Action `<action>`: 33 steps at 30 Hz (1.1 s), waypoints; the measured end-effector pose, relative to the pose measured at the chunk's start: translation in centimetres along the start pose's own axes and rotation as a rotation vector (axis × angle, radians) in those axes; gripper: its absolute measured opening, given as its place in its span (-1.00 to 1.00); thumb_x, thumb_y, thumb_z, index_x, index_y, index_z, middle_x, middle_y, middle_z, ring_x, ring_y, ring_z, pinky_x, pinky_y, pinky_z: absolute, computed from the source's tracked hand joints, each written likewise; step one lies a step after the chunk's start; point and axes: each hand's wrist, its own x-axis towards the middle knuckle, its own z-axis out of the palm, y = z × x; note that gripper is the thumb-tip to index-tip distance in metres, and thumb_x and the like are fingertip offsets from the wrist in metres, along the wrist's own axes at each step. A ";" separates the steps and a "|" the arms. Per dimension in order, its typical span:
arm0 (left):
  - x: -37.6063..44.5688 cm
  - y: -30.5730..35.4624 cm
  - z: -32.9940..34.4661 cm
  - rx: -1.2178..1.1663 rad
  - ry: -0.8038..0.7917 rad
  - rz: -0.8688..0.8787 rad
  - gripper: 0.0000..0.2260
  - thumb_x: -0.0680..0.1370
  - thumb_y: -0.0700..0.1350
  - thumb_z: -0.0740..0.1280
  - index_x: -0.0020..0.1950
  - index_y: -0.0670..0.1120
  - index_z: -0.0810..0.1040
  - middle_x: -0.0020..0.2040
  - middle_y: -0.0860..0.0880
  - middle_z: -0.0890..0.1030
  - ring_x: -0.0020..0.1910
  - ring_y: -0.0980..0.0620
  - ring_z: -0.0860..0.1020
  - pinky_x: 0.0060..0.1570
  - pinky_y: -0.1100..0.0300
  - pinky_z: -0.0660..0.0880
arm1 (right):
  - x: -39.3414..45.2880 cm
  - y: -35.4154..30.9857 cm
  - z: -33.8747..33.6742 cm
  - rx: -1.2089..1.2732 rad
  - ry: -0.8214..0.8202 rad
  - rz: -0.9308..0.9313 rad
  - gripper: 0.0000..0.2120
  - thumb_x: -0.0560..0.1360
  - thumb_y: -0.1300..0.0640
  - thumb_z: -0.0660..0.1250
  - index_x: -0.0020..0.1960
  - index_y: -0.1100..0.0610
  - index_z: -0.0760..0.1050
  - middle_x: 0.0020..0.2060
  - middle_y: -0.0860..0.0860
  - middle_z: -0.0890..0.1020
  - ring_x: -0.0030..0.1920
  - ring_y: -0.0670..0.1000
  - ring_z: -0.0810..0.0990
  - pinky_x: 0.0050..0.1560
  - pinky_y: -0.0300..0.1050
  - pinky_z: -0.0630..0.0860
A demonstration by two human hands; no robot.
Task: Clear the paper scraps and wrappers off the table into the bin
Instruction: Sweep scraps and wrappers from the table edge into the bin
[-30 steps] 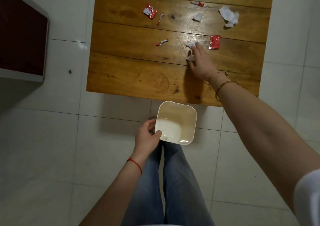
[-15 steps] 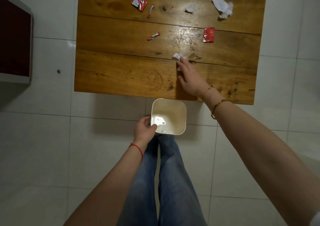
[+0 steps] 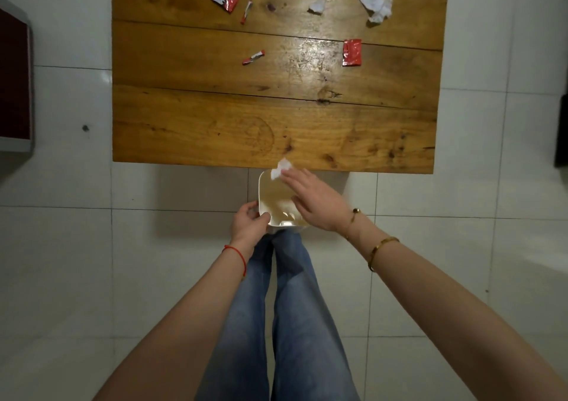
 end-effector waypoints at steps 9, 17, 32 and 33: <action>-0.8 1.8 -0.4 0.332 0.046 0.122 -0.61 0.45 -0.05 0.30 0.28 -0.04 0.51 -0.16 0.10 0.58 -0.03 -0.05 0.57 0.09 0.05 0.52 | -1.8 -0.1 -0.8 0.001 0.206 0.160 -0.59 0.54 0.20 0.16 0.39 0.18 0.35 0.31 0.10 0.47 0.34 0.07 0.38 0.43 -0.03 0.26; -0.7 2.6 -0.8 0.356 -0.007 0.108 -0.55 0.42 -0.03 0.33 0.29 -0.11 0.49 0.06 -0.04 0.58 0.06 -0.08 0.57 0.14 -0.01 0.53 | -0.1 2.1 -4.3 -0.024 0.308 0.266 -0.60 0.58 0.12 0.11 0.40 0.17 0.34 0.34 0.11 0.45 0.38 0.08 0.34 0.45 0.05 0.25; 0.0 3.2 5.2 0.145 -0.009 0.018 -0.61 0.44 -0.22 0.35 0.27 -0.17 0.48 0.09 -0.07 0.62 0.08 -0.05 0.60 0.17 -0.02 0.54 | 9.5 12.9 -14.1 0.000 0.271 0.399 -0.41 0.60 0.10 0.12 0.55 0.16 -0.02 0.56 0.11 0.00 0.55 0.10 -0.02 0.48 -0.11 -0.10; 0.0 3.1 5.5 0.122 -0.005 0.010 -0.60 0.44 -0.23 0.35 0.28 -0.17 0.47 0.10 -0.07 0.62 0.07 -0.03 0.60 0.17 0.02 0.54 | 10.0 13.3 -14.4 -0.004 0.253 0.400 -0.41 0.60 0.10 0.11 0.56 0.17 -0.03 0.56 0.11 -0.01 0.55 0.10 -0.03 0.47 -0.13 -0.12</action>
